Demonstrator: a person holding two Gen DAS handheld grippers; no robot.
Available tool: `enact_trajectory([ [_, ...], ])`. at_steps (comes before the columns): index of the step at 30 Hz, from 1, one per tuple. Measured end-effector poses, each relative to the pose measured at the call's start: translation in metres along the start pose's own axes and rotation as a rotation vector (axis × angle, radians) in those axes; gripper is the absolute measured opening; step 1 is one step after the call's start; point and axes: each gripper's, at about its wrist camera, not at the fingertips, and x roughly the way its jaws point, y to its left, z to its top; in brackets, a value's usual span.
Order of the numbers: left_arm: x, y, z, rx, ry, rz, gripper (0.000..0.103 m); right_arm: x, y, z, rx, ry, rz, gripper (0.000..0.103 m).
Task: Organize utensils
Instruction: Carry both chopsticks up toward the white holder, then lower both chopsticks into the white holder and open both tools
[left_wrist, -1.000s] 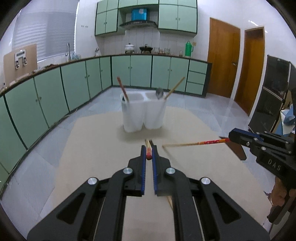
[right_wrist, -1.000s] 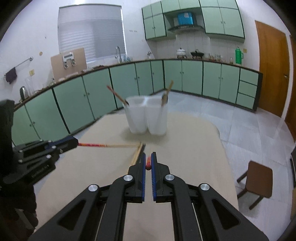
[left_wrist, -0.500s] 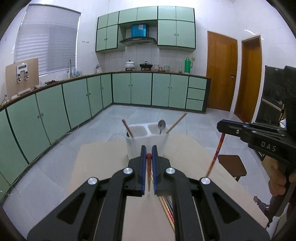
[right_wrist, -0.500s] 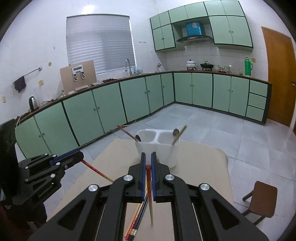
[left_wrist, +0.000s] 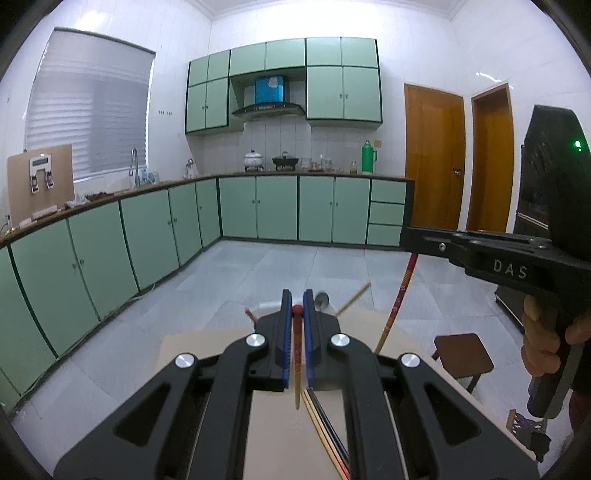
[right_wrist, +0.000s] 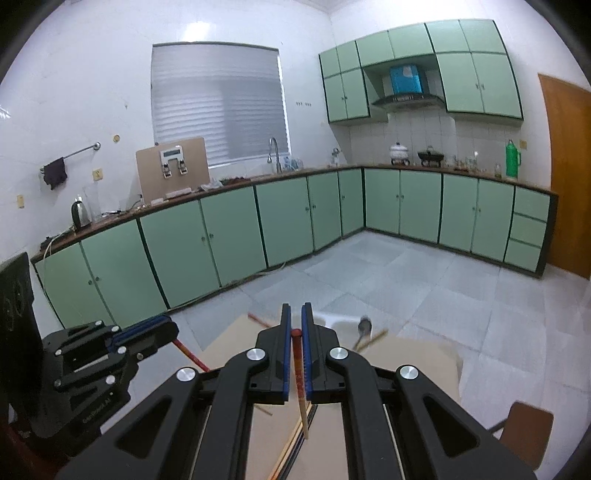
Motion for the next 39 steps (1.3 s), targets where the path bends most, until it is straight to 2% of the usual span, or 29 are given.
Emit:
enact_trajectory([
  [11, 0.043, 0.021, 0.051, -0.014, -0.052, -0.003, 0.005, 0.034, -0.017, 0.069, -0.004, -0.091, -0.045, 0.005],
  [17, 0.073, 0.023, 0.068, -0.012, -0.072, 0.002, 0.005, 0.071, -0.026, 0.085, -0.011, -0.098, -0.094, 0.005],
  [24, 0.118, 0.025, 0.077, -0.026, -0.090, 0.018, 0.005, 0.116, -0.047, 0.078, 0.028, -0.083, -0.120, 0.005],
  [30, 0.161, 0.029, 0.057, -0.041, -0.013, 0.005, 0.005, 0.145, -0.059, 0.050, 0.061, -0.024, -0.116, 0.005],
  [39, 0.185, 0.044, 0.023, -0.052, 0.092, -0.011, 0.005, 0.157, -0.058, 0.013, 0.069, 0.062, -0.108, 0.006],
])
